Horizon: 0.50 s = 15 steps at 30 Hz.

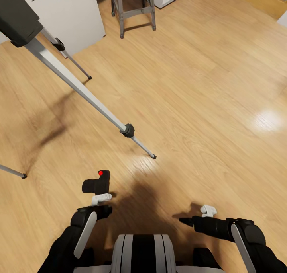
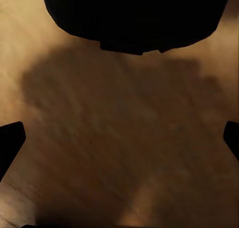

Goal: Attach the digital camera to the camera tripod in the bedroom.

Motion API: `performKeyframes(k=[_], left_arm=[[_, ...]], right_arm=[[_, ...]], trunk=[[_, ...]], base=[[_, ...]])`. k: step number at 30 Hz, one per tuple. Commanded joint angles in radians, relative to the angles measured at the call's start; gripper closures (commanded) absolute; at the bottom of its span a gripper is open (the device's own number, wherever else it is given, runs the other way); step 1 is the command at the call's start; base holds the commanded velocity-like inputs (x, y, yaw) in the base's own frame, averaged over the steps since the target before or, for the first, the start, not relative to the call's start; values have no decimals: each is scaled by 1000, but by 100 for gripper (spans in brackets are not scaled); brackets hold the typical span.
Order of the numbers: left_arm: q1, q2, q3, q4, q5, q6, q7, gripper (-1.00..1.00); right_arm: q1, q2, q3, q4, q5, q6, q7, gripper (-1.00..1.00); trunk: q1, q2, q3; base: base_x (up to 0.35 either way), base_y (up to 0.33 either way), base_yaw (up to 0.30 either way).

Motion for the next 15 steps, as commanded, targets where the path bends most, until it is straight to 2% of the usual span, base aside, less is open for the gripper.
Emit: performKeyframes(k=[1,4,6,10,15], left_arm=[[0,0,-1,13,11,-24,9,-100],[0,2,-2,55,10,-96,8,-100],[0,12,-3,109,8,-186,6,-100],[0,19,-7,121,-8,-209,5,-100],[0,25,-19,128,-50,-223,2,-100]], right_arm=[[0,0,-2,0,-5,3,-1,-100],[0,1,-4,0,-5,-6,0,-100],[0,1,-5,0,-4,-17,0,-100],[0,1,-6,0,-4,-19,0,-100],[0,1,-6,0,-4,-21,0,-100]], trunk=[[0,0,0],[0,0,0],[0,0,0],[0,0,0],[0,0,0]], base=[[0,0,0],[0,0,0],[0,0,0],[0,0,0],[0,0,0]])
